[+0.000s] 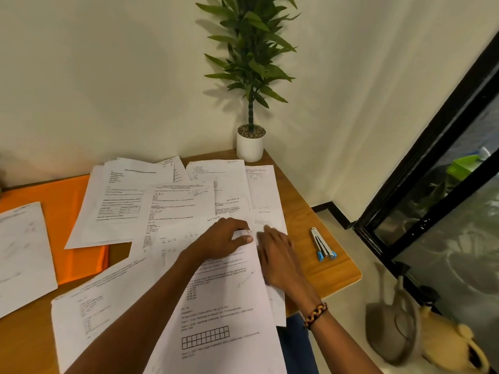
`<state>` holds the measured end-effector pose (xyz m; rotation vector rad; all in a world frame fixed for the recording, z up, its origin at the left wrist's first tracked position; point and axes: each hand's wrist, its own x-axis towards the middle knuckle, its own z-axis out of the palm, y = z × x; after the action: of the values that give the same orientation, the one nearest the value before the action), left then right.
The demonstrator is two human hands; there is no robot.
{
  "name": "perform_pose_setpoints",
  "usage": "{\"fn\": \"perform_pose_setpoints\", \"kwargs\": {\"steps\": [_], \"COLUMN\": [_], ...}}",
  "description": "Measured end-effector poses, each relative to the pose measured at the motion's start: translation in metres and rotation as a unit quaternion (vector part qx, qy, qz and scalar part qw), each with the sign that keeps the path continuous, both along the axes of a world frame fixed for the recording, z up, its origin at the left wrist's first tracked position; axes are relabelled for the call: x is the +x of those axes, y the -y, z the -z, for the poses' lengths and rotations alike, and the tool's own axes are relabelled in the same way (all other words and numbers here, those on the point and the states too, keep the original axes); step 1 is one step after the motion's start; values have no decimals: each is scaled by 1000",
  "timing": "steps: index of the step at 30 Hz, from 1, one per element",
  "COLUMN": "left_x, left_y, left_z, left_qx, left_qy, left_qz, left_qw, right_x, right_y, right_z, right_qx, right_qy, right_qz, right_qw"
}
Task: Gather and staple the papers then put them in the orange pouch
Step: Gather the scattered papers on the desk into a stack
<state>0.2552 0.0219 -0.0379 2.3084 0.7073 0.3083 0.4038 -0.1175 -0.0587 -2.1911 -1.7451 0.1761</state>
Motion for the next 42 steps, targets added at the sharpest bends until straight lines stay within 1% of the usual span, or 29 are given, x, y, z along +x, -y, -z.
{"fn": "perform_pose_setpoints", "kwargs": {"steps": [2,5,9,12,15,17,20,24,27,32,35,37,39,42], "left_x": [4,9,12,13,19,25,36,38,34,27,16,9,3,-5], "left_y": [-4,-10,-17,-22,-29,-31,-35,-39,-39,-43,-55,-64,-72,-76], "left_z": [-1,2,13,21,20,14,5,8,10,-6,-16,-19,-16,0], "left_qx": [1,-2,3,7,8,9,7,-8,-18,-14,7,16,14,-7], "left_qy": [-3,-4,-22,-42,-37,-26,-27,-57,-91,-45,-28,-11,-21,-35], "left_qz": [-2,0,-7,-13,-20,-25,-31,-39,-46,-56,-73,-85,-80,-65], "left_qw": [1000,1000,1000,999,999,999,999,998,995,997,997,996,996,997], "right_x": [0,1,7,15,23,24,26,31,36,40,42,44,45,47], "right_y": [1,-2,-21,-38,-47,-47,-48,-58,-74,-101,-109,-114,-123,-144], "right_z": [0,-1,-5,-9,-9,-7,-5,-3,-12,-18,-15,-16,-18,-22], "right_qx": [-18,12,43,17,-25,-22,-9,5,-14,-78,-55,-42,-40,-42], "right_qy": [25,31,10,-3,10,21,3,8,0,-7,4,-14,-41,-111], "right_qz": [-12,6,31,22,-4,-13,-6,-7,-24,-65,-63,-52,-37,7], "right_qw": [999,999,999,1000,1000,999,1000,1000,1000,995,996,998,998,993]}}
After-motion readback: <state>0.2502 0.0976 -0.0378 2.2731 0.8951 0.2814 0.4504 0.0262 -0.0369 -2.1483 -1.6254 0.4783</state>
